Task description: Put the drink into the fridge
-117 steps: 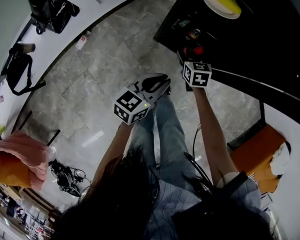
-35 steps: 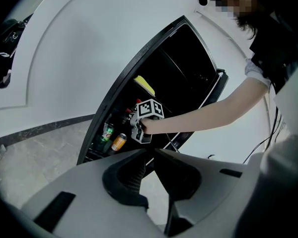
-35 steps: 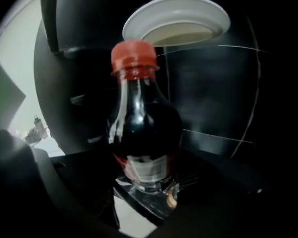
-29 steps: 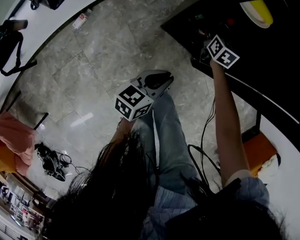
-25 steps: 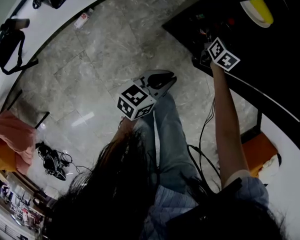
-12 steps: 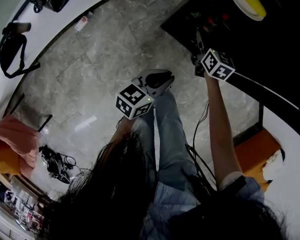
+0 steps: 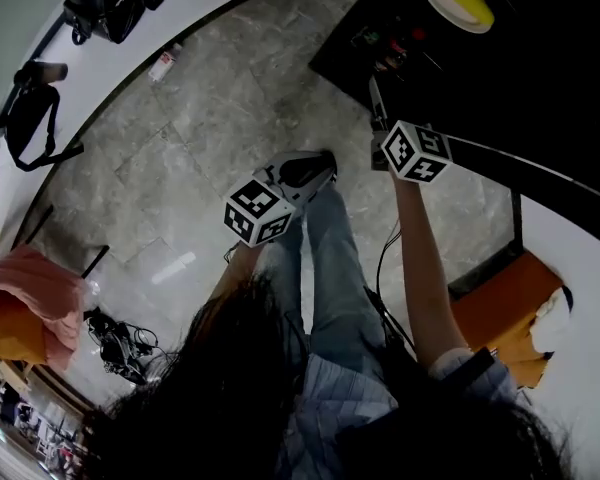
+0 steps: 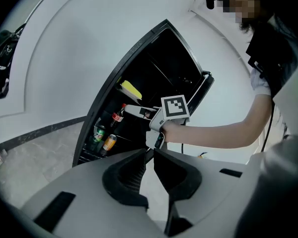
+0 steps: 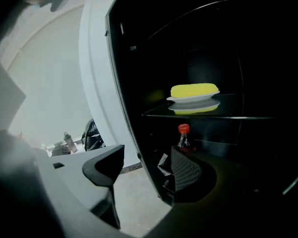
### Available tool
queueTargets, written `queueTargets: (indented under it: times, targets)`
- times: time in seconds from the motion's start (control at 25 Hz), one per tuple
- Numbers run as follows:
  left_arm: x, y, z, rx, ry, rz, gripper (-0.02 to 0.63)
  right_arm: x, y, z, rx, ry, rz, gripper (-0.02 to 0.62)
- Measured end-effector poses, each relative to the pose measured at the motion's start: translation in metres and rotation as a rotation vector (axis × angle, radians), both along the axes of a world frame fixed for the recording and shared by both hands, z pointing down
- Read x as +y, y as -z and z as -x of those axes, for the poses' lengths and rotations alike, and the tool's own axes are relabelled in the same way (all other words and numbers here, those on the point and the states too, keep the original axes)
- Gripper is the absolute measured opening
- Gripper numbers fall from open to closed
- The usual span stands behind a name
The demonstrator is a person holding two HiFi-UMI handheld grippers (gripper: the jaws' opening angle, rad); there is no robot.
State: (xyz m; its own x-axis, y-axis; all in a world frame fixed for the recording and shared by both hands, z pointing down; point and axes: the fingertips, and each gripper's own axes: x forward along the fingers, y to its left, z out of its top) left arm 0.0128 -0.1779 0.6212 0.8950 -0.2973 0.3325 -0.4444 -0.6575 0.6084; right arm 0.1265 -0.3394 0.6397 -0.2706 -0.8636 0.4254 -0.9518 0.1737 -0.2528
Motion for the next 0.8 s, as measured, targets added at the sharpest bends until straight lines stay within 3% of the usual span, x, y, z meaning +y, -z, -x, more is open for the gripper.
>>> queueTargets:
  times: [0.2,0.4,0.8]
  targets:
    - [0.001,0.03,-0.004,0.014,-0.01,-0.019,0.055,0.018,0.04,0.005,-0.093,-0.027,0.012,0.302]
    - [0.003,0.06,-0.002,0.013,-0.036,-0.055,0.055,0.041,0.074,0.014,-0.113,-0.03,0.006,0.302]
    - [0.002,0.104,0.014,0.041,0.038,-0.062,0.055,0.093,0.121,0.038,-0.123,0.041,0.044,0.302]
